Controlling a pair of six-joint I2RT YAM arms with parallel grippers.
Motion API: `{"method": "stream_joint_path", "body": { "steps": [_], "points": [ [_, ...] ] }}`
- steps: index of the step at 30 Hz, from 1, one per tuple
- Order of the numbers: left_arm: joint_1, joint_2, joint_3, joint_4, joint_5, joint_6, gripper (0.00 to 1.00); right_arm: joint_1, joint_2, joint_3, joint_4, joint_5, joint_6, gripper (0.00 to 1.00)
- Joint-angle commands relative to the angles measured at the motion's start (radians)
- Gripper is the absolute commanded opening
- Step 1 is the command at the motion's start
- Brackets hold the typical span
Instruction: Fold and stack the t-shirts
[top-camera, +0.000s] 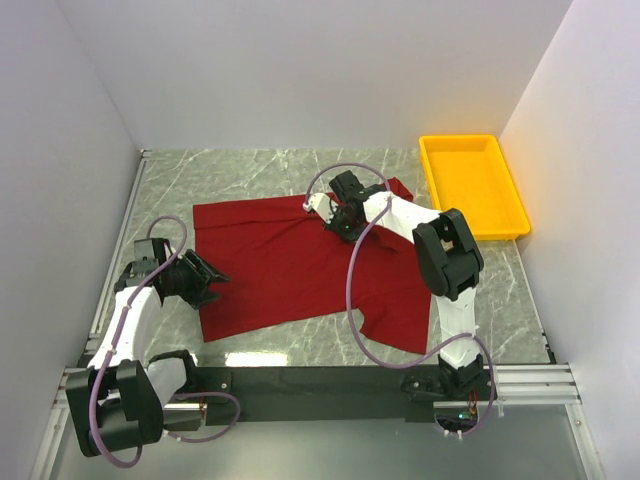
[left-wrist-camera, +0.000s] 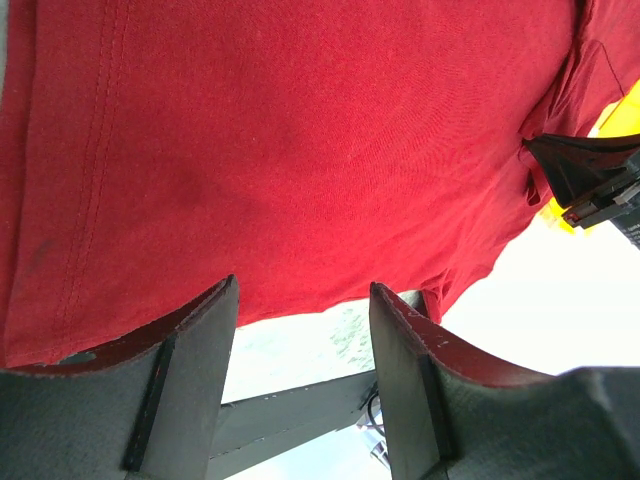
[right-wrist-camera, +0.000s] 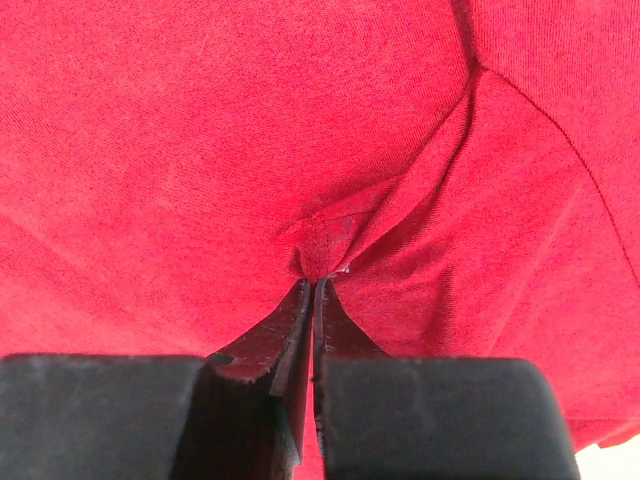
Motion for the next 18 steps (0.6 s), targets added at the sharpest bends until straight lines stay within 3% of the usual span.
{"method": "stream_joint_path", "body": {
  "steps": [1, 18],
  "points": [
    [0.006, 0.001, 0.015, 0.009, 0.022, 0.029, 0.60, 0.008, -0.029, 0.044, 0.012, -0.016, 0.022, 0.04],
    [0.008, 0.004, 0.014, 0.014, 0.027, 0.032, 0.60, 0.021, -0.083, 0.072, -0.064, -0.116, 0.103, 0.02]
  ]
}}
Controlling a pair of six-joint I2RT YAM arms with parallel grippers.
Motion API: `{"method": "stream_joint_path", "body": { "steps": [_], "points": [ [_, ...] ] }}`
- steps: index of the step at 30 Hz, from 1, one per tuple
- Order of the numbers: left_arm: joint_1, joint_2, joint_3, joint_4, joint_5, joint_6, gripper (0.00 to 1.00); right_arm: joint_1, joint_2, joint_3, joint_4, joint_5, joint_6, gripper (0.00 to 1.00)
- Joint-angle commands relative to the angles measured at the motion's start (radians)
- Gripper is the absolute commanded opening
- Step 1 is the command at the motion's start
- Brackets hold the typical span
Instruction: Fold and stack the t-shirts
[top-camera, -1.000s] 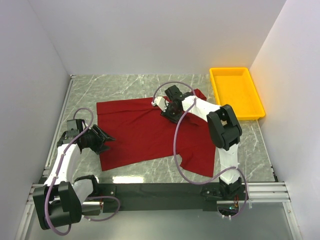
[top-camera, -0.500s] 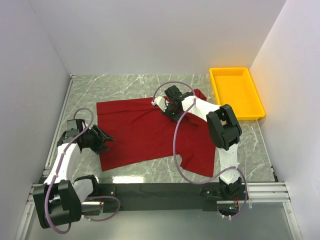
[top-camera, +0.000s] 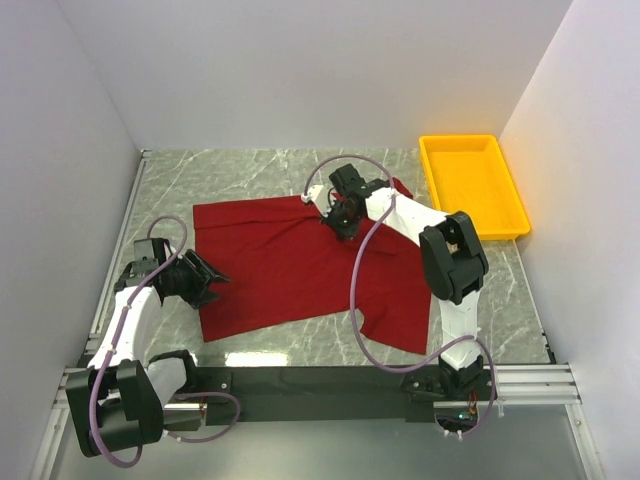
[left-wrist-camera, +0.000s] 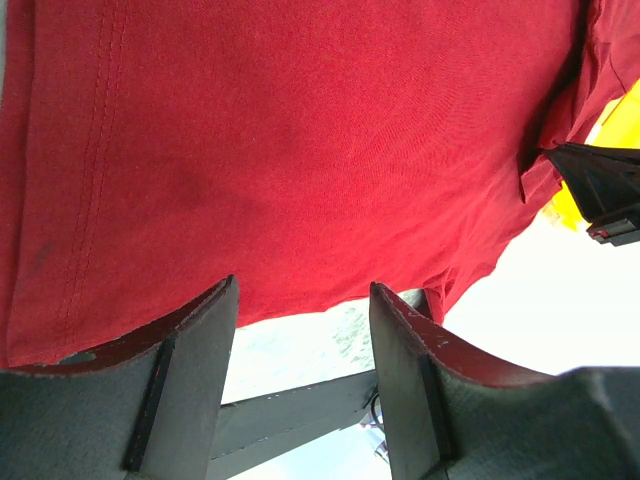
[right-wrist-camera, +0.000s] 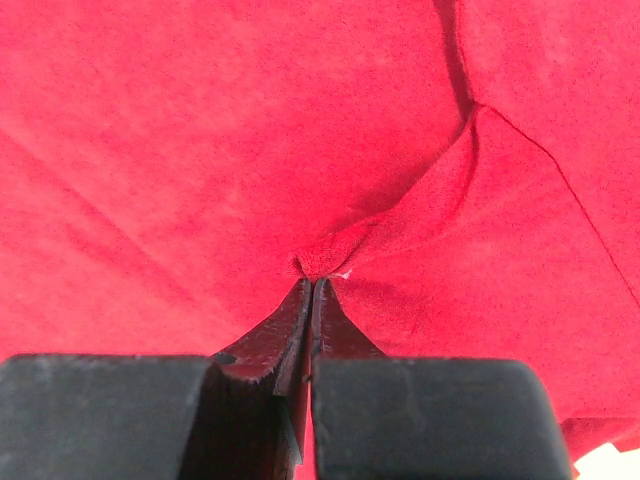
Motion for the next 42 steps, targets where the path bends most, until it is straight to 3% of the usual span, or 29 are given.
{"method": "stream_joint_path", "body": {
  "steps": [1, 7, 10, 12, 16, 22, 26, 34, 42],
  "points": [
    [0.006, 0.003, 0.014, 0.013, 0.023, 0.022, 0.60, 0.015, -0.034, 0.048, -0.027, -0.038, 0.041, 0.02],
    [0.007, 0.002, 0.015, 0.010, 0.023, 0.022, 0.60, 0.028, 0.025, 0.107, -0.050, -0.045, 0.107, 0.02],
    [0.007, -0.001, 0.015, 0.009, 0.023, 0.022, 0.60, 0.031, 0.031, 0.114, -0.056, -0.035, 0.109, 0.13],
    [0.007, -0.002, 0.015, 0.007, 0.023, 0.024, 0.60, 0.031, 0.019, 0.107, -0.058, -0.021, 0.092, 0.28],
    [0.007, -0.007, 0.014, 0.006, 0.023, 0.022, 0.60, 0.018, -0.036, 0.046, -0.042, -0.004, 0.066, 0.34],
    [0.006, -0.022, 0.025, 0.003, 0.017, 0.024, 0.60, -0.041, -0.150, -0.012, -0.052, -0.065, 0.054, 0.35],
    [0.009, -0.034, 0.066, 0.023, -0.013, 0.031, 0.60, -0.202, -0.135, 0.054, -0.041, -0.113, 0.193, 0.34],
    [0.024, 0.079, 0.186, 0.139, -0.069, 0.039, 0.61, -0.370, 0.110, 0.342, -0.049, 0.082, 0.520, 0.34],
    [0.043, 0.188, 0.264, 0.227, -0.067, 0.018, 0.61, -0.439, 0.287, 0.532, -0.082, 0.071, 0.568, 0.34]
  ]
}}
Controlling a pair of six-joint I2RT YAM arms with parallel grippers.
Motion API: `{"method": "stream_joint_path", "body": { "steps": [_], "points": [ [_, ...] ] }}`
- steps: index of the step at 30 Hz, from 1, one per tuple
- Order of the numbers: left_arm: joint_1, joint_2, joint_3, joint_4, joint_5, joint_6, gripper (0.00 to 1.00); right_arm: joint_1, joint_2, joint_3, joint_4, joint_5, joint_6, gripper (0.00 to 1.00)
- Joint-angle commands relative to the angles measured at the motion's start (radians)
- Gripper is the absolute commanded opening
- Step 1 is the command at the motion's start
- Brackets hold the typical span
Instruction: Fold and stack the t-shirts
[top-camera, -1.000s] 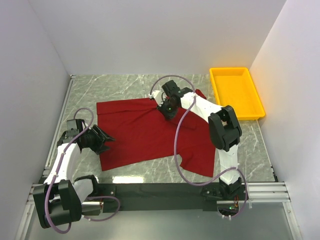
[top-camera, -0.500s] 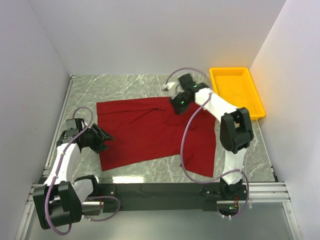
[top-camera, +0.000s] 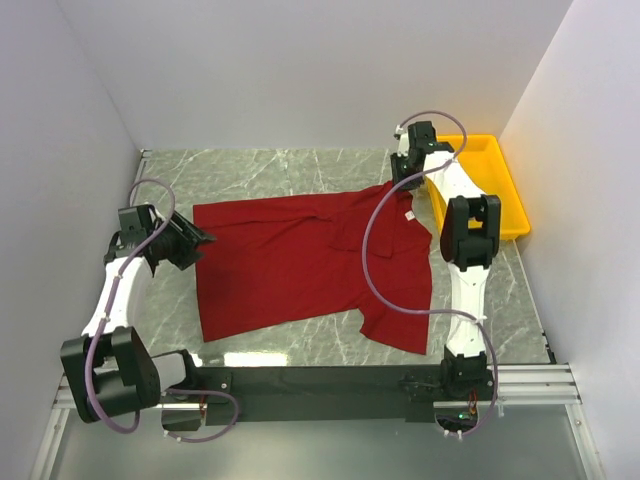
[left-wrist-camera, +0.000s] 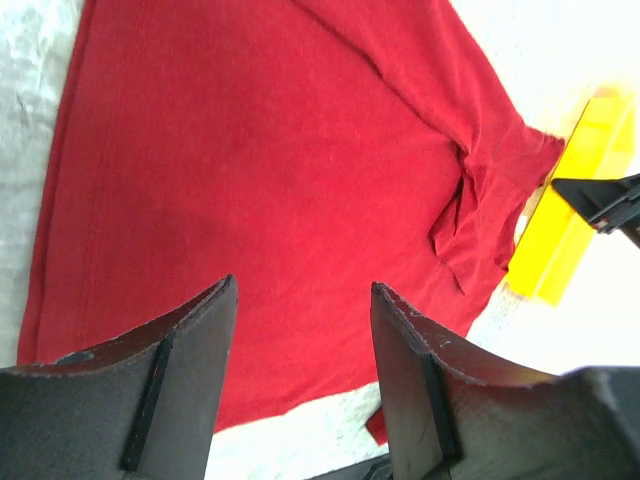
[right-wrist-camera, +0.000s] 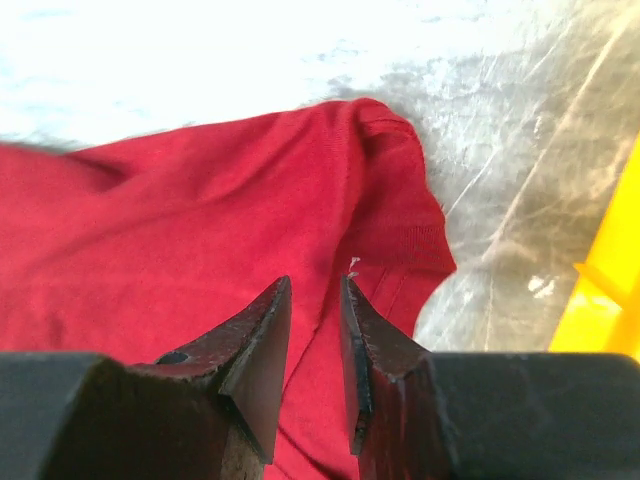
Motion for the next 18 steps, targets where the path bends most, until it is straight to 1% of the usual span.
{"method": "stream_joint_path", "body": {
  "steps": [1, 5, 9, 18],
  "points": [
    [0.006, 0.025, 0.044, 0.070, 0.001, 0.003, 0.61, 0.000, 0.030, 0.091, -0.025, 0.015, 0.052, 0.34],
    [0.009, 0.036, 0.035, 0.070, -0.004, 0.004, 0.61, -0.005, 0.075, 0.119, -0.004, 0.025, 0.063, 0.34],
    [0.012, 0.019, 0.014, 0.059, -0.007, 0.007, 0.61, -0.012, 0.125, 0.186, -0.019, 0.019, 0.069, 0.34],
    [0.032, -0.007, -0.017, 0.047, -0.006, 0.015, 0.61, -0.018, 0.160, 0.194, -0.025, 0.031, 0.106, 0.34]
  ]
}}
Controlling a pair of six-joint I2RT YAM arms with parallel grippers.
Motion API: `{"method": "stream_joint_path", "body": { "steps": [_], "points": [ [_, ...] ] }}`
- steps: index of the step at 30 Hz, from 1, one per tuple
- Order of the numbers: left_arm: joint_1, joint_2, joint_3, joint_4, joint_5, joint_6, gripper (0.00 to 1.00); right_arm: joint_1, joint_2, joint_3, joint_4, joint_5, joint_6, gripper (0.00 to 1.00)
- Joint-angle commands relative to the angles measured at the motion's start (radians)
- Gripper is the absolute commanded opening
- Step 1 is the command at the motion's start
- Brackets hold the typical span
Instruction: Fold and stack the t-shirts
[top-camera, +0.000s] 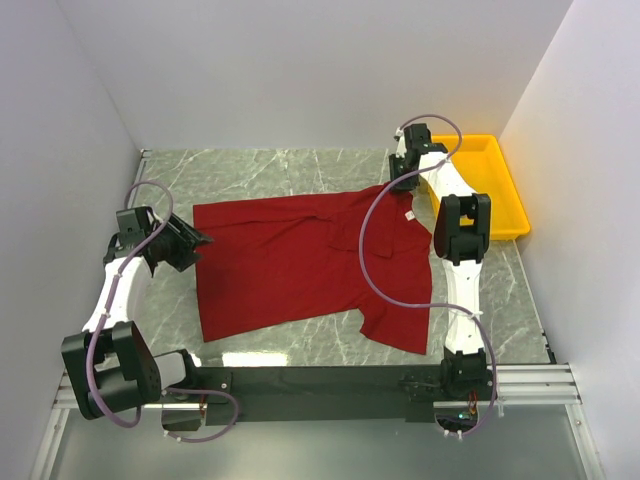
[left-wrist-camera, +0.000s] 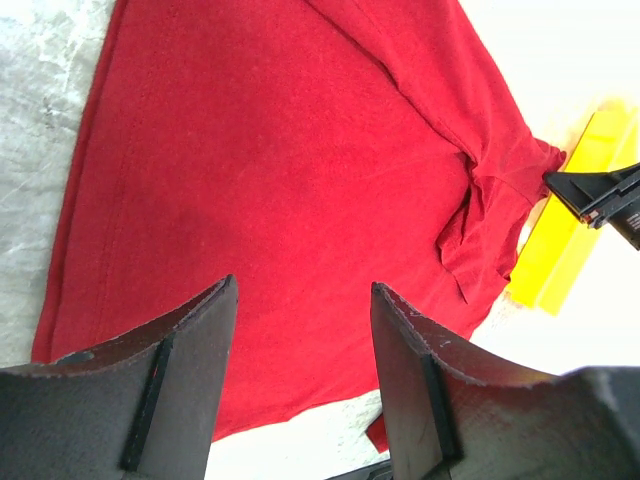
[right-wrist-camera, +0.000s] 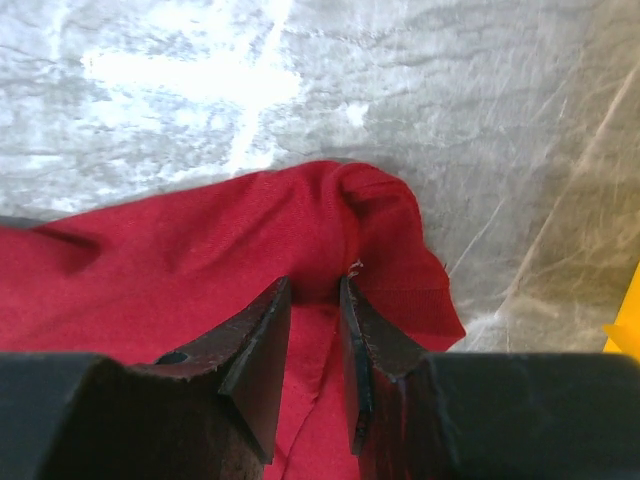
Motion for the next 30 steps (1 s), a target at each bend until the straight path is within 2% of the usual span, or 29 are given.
{"method": "stream_joint_path", "body": {
  "steps": [1, 11, 18, 21, 24, 25, 27, 30],
  "points": [
    [0.008, -0.031, -0.004, 0.018, -0.005, 0.017, 0.61, -0.008, 0.010, 0.045, -0.005, 0.018, 0.027, 0.34],
    [0.011, -0.034, 0.005, 0.004, -0.008, 0.026, 0.61, -0.014, 0.000, 0.027, 0.018, 0.076, 0.048, 0.34],
    [0.012, -0.043, -0.007, 0.003, -0.008, 0.023, 0.61, -0.017, 0.023, 0.042, 0.012, -0.003, 0.071, 0.34],
    [0.014, -0.044, -0.006, 0.000, -0.008, 0.024, 0.61, -0.017, 0.032, 0.051, 0.002, -0.014, 0.074, 0.30],
    [0.017, -0.044, -0.006, 0.000, -0.008, 0.024, 0.61, -0.020, 0.029, 0.047, 0.004, -0.016, 0.073, 0.19],
    [0.017, -0.044, -0.004, 0.000, -0.006, 0.023, 0.61, -0.023, 0.024, 0.047, 0.004, -0.005, 0.073, 0.09],
    [0.017, -0.044, -0.003, -0.002, -0.008, 0.023, 0.61, -0.023, 0.015, 0.041, 0.007, 0.020, 0.071, 0.00],
    [0.018, -0.047, -0.001, -0.002, -0.006, 0.024, 0.61, -0.028, -0.026, -0.002, 0.042, 0.098, 0.065, 0.00]
  ]
}}
